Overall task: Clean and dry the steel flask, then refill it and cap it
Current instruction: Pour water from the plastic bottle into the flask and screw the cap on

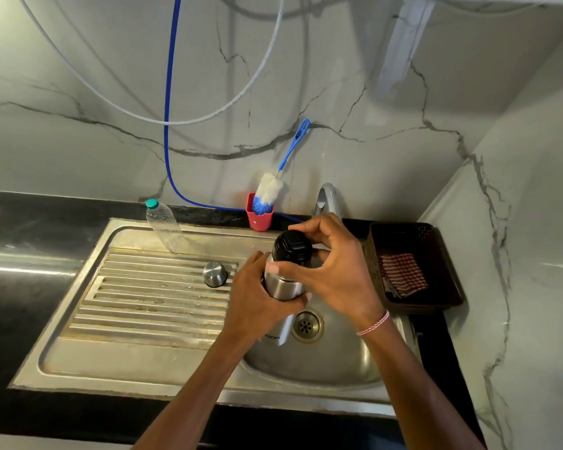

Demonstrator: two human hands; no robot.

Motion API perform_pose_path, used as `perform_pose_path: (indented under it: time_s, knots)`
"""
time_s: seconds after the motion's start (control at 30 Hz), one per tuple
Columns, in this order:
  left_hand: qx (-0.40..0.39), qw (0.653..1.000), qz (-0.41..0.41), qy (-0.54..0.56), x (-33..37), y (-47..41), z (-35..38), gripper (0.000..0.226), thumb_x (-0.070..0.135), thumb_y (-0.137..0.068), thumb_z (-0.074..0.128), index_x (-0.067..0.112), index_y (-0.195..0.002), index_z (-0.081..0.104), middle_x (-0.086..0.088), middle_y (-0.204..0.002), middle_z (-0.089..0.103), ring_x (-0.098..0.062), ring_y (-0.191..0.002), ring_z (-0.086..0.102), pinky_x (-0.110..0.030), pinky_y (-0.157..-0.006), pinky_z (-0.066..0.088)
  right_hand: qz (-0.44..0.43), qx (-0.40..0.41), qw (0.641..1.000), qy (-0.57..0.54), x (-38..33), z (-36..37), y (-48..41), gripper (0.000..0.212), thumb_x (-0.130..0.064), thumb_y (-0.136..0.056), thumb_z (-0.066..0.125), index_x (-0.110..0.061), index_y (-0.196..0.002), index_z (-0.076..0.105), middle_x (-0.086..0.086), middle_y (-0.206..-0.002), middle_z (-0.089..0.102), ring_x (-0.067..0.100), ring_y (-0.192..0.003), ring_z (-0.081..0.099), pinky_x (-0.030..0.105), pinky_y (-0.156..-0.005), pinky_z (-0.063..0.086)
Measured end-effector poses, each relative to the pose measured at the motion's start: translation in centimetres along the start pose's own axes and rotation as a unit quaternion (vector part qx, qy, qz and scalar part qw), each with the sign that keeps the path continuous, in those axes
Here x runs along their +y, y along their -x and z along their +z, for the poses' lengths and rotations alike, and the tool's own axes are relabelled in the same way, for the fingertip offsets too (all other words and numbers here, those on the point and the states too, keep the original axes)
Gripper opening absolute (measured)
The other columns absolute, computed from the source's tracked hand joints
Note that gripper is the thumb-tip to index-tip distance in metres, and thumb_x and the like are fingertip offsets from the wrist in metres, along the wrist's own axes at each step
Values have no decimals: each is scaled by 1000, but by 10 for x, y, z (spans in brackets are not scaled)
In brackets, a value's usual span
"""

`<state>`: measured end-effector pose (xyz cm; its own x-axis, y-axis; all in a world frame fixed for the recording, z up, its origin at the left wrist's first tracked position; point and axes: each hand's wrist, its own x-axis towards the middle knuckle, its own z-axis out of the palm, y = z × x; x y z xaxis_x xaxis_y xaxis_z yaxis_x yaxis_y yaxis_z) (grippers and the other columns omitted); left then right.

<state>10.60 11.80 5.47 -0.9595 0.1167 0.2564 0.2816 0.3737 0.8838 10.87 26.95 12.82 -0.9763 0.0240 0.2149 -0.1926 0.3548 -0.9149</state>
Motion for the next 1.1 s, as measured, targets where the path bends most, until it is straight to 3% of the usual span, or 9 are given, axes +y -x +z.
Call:
perform_pose_path:
  time_s: [0.13, 0.23, 0.47, 0.53, 0.63, 0.77, 0.87, 1.0, 1.1]
  knots:
    - [-27, 1000, -4, 6, -1, -2, -3, 57, 39, -57, 96, 39, -102, 62, 10, -93, 72, -7, -86, 70, -20, -71, 55, 34, -161, 970, -181, 5, -11, -1, 62, -2, -78, 82, -11, -133, 54, 0, -135, 63, 20, -128, 58, 40, -104, 50]
    - [-36, 999, -22, 25, -4, 0, -3, 64, 47, -56, 93, 33, -111, 63, 10, -97, 74, -10, -88, 72, -29, -73, 59, 48, -169, 956, -235, 6, -9, 2, 60, 10, -81, 74, -3, -137, 55, 13, -131, 66, 29, -126, 61, 44, -107, 49]
    - [45, 998, -40, 12, -1, 5, 8, 50, 47, -51, 84, 45, -93, 55, 8, -90, 67, -7, -80, 63, -15, -65, 47, 51, 64, 991, -106, -3, 24, 14, 51, -19, -68, 93, -18, -113, 70, -6, -100, 77, 11, -94, 74, 32, -87, 59]
    - [38, 999, -31, 14, -2, 4, 4, 52, 47, -52, 84, 48, -95, 55, 9, -93, 67, -7, -85, 65, -17, -69, 51, 39, 52, 991, -113, 2, 23, 14, 54, -21, -65, 95, -19, -112, 67, -5, -102, 75, 14, -97, 72, 34, -88, 59]
    - [-47, 999, -5, 23, -7, -1, -8, 56, 40, -57, 90, 40, -107, 63, 11, -98, 72, -9, -92, 71, -24, -75, 56, 26, -67, 983, -170, 11, 10, 0, 61, -7, -65, 93, -9, -115, 58, 5, -110, 69, 22, -107, 67, 38, -94, 55]
    - [-100, 995, -10, 21, -4, -3, -10, 53, 44, -58, 88, 44, -104, 63, 16, -95, 74, -4, -89, 72, -21, -73, 57, 12, -192, 964, -183, 6, 12, -10, 29, 5, -81, 77, 1, -106, 63, 13, -117, 71, 28, -115, 66, 49, -101, 52]
    - [-74, 997, -21, 26, -5, 0, -6, 54, 36, -58, 87, 41, -107, 64, 13, -94, 75, -4, -85, 73, -24, -70, 57, 39, -103, 980, -167, 8, 24, -6, 18, -6, -81, 80, -11, -92, 68, 6, -99, 75, 25, -100, 71, 54, -94, 54]
    - [-3, 999, -29, -30, 0, 5, 3, 60, 52, -62, 75, 59, -114, 47, 14, -99, 72, -1, -89, 69, -19, -74, 55, 90, 100, 988, -81, 7, 50, 6, 20, -27, -77, 86, -20, -86, 70, -6, -83, 73, 11, -84, 71, 42, -83, 58]
    - [-7, 998, -54, -41, -3, 7, -1, 61, 57, -59, 76, 45, -115, 55, 19, -91, 70, 1, -83, 68, -21, -71, 55, 59, 7, 992, -114, 10, 43, 4, 32, -23, -76, 89, -14, -98, 68, -3, -96, 74, 16, -94, 71, 41, -89, 57]
